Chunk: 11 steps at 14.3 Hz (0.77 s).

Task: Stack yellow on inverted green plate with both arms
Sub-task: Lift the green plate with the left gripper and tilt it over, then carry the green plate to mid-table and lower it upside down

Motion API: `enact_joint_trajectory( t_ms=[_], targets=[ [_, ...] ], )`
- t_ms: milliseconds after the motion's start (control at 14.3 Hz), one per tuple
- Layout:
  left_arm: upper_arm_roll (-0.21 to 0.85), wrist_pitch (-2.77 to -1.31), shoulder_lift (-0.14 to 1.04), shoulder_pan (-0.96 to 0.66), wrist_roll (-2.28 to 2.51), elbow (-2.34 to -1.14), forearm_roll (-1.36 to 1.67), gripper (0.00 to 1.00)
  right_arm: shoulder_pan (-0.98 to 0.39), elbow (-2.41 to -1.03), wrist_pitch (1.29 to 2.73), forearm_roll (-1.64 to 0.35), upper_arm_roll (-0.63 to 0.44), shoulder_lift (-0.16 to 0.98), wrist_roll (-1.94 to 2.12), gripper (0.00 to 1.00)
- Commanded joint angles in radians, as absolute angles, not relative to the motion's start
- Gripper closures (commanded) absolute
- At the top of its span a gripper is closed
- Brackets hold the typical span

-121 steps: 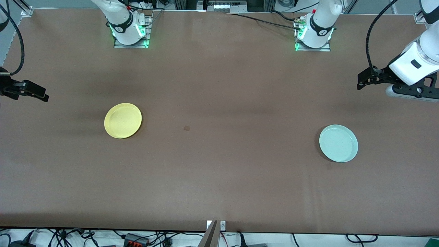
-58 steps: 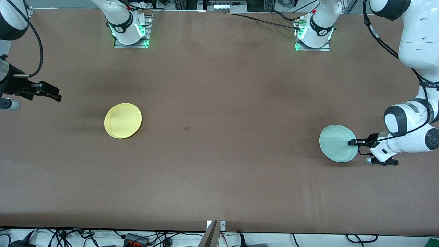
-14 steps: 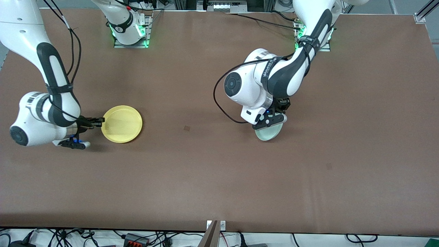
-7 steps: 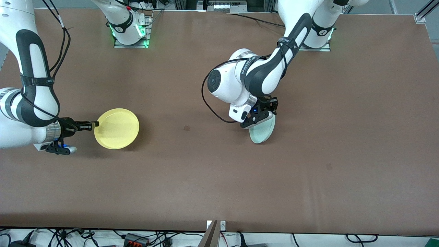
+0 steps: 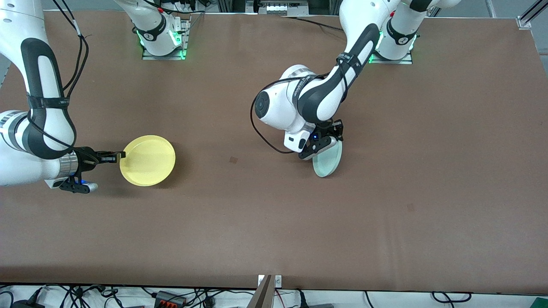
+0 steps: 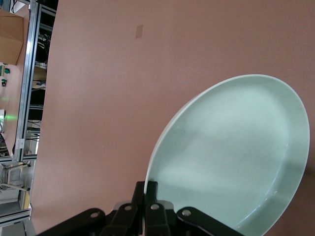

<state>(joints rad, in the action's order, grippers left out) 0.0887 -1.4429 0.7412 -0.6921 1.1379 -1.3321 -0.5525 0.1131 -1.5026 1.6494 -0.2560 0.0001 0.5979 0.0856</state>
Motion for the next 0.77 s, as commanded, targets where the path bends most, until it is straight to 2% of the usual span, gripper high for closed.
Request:
enact_joint_trajectory(
  t_ms=[0, 700],
  targets=[
    [0.075, -1.419, 0.768, -0.716, 1.157, -1.295, -0.58, 0.99, 0.118, -1.491, 1.631, -0.275, 0.005, 0.598, 0.1, 1.0],
    [0.077, -1.449, 0.781, -0.741, 1.209, -1.292, -0.584, 0.97, 0.121, -1.491, 1.618, -0.275, 0.005, 0.592, 0.104, 1.0]
  ],
)
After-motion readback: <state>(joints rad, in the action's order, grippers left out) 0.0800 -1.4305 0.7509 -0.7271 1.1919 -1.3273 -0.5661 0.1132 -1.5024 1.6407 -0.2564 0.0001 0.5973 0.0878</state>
